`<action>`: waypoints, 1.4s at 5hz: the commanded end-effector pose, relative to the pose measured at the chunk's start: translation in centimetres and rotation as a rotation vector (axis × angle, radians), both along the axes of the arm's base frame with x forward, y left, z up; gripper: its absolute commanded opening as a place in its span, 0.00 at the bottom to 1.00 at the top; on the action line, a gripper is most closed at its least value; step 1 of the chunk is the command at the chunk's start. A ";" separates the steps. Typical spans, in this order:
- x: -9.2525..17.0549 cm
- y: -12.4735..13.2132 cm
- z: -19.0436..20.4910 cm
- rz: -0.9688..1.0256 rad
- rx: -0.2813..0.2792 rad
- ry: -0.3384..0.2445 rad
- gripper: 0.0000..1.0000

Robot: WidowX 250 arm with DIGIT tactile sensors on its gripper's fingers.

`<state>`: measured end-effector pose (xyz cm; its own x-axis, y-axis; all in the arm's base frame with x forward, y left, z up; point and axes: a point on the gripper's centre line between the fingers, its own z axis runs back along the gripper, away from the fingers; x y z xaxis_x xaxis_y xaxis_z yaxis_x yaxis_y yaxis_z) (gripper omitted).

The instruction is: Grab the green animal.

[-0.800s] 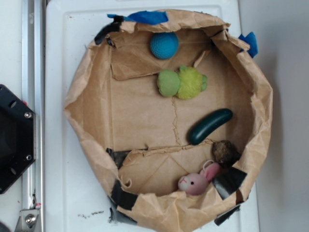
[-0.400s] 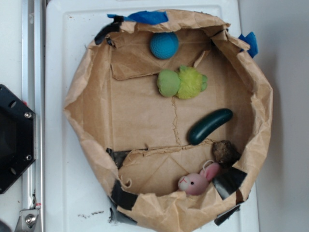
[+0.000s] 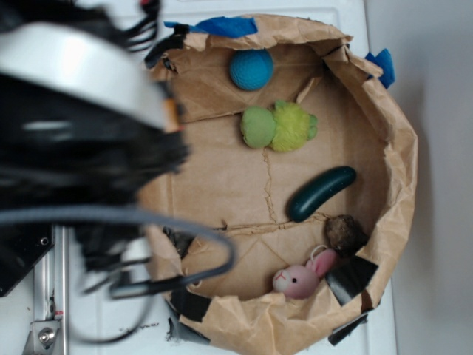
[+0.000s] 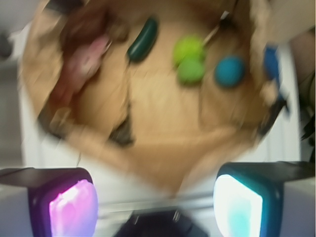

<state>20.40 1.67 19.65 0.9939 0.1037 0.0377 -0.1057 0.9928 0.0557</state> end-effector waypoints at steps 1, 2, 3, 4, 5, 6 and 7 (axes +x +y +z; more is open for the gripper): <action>4.6 1.5 -2.5 -0.309 0.028 -0.094 1.00; 5.9 2.3 -4.4 -0.371 0.009 -0.144 1.00; 7.2 3.5 -6.7 -0.355 -0.035 -0.160 1.00; 8.1 3.8 -9.0 -0.383 -0.046 -0.158 1.00; 8.8 4.7 -11.5 -0.404 -0.082 -0.135 1.00; 9.5 3.8 -13.3 -0.433 -0.099 -0.124 1.00; 9.4 2.4 -14.9 -0.472 -0.103 -0.096 1.00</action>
